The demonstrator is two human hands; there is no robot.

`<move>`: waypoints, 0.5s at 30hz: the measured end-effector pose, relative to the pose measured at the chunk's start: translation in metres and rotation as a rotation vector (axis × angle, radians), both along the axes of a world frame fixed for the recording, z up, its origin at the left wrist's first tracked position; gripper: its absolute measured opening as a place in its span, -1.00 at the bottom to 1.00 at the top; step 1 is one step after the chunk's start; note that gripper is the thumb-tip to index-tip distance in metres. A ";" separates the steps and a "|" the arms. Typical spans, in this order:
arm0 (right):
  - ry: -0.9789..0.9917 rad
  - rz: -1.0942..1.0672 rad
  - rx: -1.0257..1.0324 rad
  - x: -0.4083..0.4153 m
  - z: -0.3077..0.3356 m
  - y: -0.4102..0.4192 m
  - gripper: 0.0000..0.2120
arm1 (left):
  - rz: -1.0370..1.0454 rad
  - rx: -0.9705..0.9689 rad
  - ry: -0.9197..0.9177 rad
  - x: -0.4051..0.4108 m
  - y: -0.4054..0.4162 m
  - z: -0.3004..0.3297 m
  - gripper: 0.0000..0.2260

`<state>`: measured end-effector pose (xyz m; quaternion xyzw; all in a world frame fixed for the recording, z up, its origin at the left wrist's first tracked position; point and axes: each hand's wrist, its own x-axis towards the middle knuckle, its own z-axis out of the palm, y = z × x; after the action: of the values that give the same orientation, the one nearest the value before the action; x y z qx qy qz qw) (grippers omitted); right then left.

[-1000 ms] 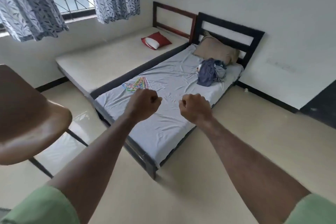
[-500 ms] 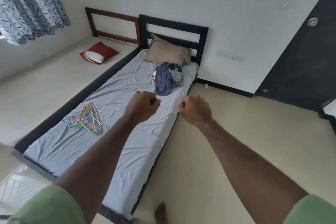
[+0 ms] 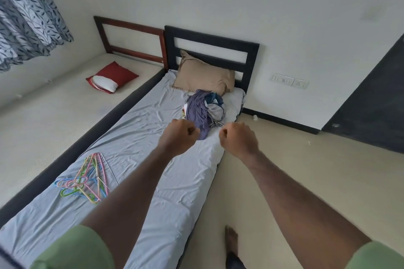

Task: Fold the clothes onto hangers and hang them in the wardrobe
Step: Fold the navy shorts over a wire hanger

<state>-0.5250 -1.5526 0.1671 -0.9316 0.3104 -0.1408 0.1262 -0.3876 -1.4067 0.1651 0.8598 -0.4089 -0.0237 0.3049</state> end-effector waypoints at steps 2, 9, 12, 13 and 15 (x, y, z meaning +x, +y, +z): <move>0.010 0.032 0.017 0.031 -0.015 -0.023 -0.72 | 0.028 0.026 0.012 0.027 -0.018 -0.018 -0.66; 0.049 0.152 0.090 0.143 -0.062 -0.134 -0.73 | 0.184 0.074 0.168 0.116 -0.111 -0.067 -0.72; 0.103 0.212 0.119 0.186 -0.078 -0.175 -0.84 | 0.206 0.116 0.242 0.147 -0.150 -0.079 -0.88; 0.113 0.225 0.128 0.201 -0.083 -0.189 -0.87 | 0.225 0.120 0.262 0.160 -0.162 -0.083 -0.90; 0.123 0.235 0.146 0.228 -0.095 -0.211 -0.90 | 0.259 0.123 0.289 0.183 -0.181 -0.089 -0.91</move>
<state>-0.2966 -1.7639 0.0723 -0.9567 0.2157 -0.0447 0.1900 -0.2051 -1.5881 0.0764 0.9099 -0.2444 -0.1324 0.3079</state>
